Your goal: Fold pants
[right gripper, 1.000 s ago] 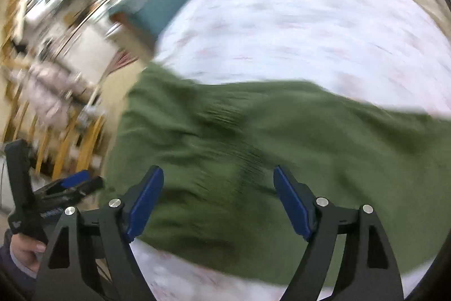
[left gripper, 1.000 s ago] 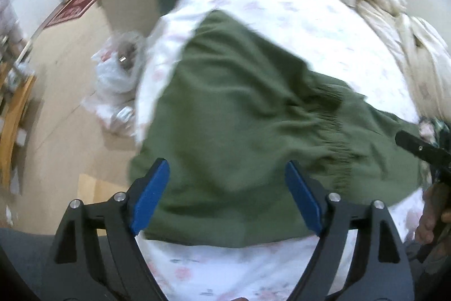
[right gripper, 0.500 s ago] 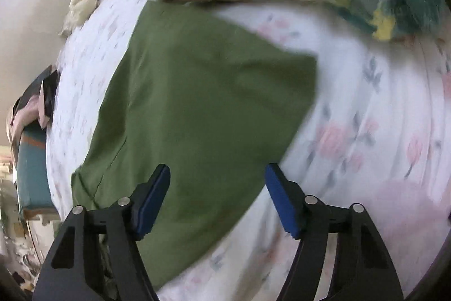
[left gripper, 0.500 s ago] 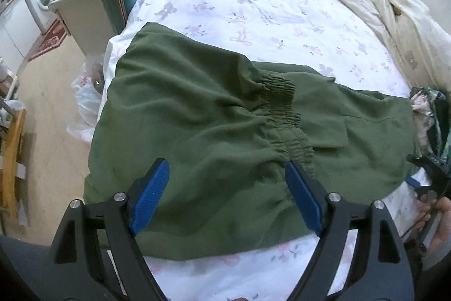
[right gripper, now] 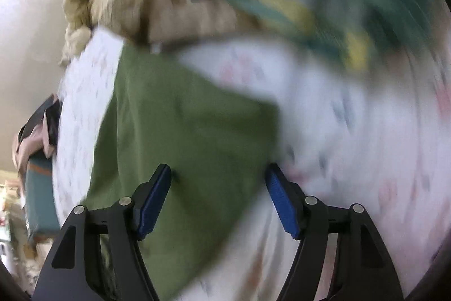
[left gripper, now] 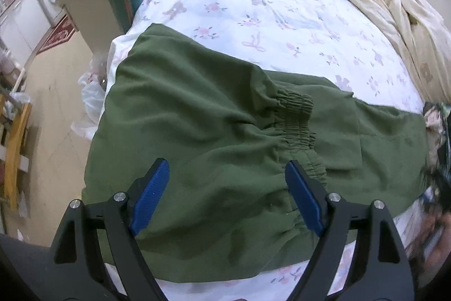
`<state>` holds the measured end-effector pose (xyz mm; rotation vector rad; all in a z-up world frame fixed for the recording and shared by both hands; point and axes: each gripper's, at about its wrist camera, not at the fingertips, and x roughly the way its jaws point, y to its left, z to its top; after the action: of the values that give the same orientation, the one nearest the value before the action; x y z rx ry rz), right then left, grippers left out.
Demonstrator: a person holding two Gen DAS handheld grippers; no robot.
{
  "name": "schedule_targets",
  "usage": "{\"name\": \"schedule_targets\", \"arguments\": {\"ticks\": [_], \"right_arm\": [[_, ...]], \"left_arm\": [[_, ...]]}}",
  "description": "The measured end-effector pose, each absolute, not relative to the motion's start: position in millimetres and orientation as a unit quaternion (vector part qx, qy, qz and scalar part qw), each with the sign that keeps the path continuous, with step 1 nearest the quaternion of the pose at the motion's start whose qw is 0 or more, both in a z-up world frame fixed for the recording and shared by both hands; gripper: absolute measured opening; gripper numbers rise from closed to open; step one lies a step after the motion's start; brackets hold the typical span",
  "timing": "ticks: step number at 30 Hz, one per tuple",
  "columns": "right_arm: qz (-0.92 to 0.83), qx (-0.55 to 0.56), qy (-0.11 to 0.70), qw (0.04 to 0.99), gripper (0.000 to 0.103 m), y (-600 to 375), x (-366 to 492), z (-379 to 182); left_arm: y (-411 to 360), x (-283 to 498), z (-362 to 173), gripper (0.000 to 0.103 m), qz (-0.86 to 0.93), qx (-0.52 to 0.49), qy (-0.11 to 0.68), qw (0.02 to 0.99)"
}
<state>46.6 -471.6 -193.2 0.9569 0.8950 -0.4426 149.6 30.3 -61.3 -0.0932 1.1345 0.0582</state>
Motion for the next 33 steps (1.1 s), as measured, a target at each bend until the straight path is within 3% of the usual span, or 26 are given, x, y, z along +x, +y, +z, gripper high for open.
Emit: {"name": "schedule_targets", "arguments": {"ticks": [2,4,6,8,15,21,28,33], "right_arm": [[-0.209,0.434,0.396,0.782,0.067,-479.3,53.3,-193.3],[-0.205,0.454,0.378,0.78,0.056,-486.0,52.7,-194.2],[-0.196,0.459,0.368,0.784,0.019,-487.9,54.5,-192.4],[-0.176,0.458,0.355,0.796,0.004,-488.1,54.8,-187.2],[-0.042,0.356,0.286,0.889,0.003,-429.0,59.4,-108.5],[0.115,0.176,0.272,0.939,0.003,-300.6,71.4,-50.4],[0.195,0.066,0.383,0.901,0.003,-165.2,97.7,-103.2],[0.226,0.043,0.482,0.845,0.017,-120.8,107.6,-153.2]], "left_arm": [[26.7,147.5,-58.6,0.082,0.026,-0.025,0.53,0.847],[23.8,143.9,-57.4,0.082,0.028,-0.009,0.522,0.853],[21.1,141.5,-60.1,0.082,0.027,-0.008,0.523,0.852],[19.0,140.7,-64.1,0.082,0.021,-0.014,0.532,0.846],[11.3,139.4,-61.1,0.082,0.011,-0.007,0.523,0.852],[17.7,138.8,-61.6,0.082,0.011,-0.033,0.526,0.85],[32.2,132.9,-51.4,0.082,0.013,-0.056,0.512,0.857],[48.2,130.1,-53.9,0.082,0.017,-0.089,0.525,0.846]]}}
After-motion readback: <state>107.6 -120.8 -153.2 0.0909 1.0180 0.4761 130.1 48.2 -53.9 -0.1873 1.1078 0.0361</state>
